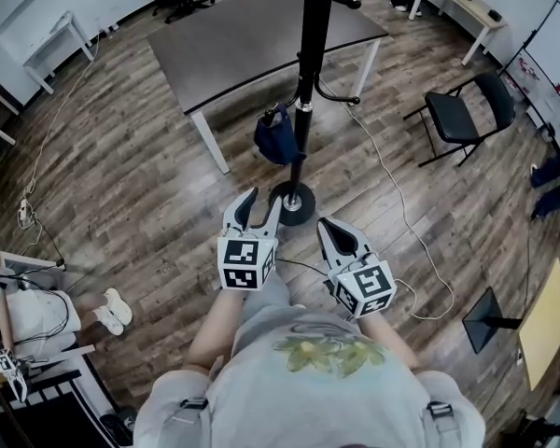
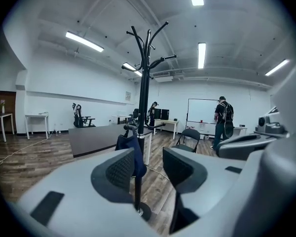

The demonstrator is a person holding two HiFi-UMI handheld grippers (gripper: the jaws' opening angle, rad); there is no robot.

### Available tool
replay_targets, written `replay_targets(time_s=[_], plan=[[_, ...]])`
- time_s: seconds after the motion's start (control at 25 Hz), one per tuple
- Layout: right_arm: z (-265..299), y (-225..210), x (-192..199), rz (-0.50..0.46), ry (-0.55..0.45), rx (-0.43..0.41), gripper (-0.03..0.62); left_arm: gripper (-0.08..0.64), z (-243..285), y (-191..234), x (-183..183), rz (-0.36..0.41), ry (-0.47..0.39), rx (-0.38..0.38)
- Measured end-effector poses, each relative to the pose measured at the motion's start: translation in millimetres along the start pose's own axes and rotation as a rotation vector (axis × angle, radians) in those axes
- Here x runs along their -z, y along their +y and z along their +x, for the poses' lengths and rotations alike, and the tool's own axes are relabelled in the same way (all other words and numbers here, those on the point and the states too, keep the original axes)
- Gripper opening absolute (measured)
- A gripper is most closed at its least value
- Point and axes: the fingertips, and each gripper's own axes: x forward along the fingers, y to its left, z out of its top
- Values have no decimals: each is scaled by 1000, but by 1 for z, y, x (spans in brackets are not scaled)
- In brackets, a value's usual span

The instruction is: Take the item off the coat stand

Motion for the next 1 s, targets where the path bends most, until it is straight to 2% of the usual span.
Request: replay_targets(time_s=[0.52,0.8,1.0], plan=[[41,-33,-16,7,4,19,6,259,62,36,-12,2,47,2],[57,-42,-23,18,-6,10,6,287,95,54,-8,32,96,1],[66,-44,-24,22,-4,9,6,301,117,65,-6,56,87,10]])
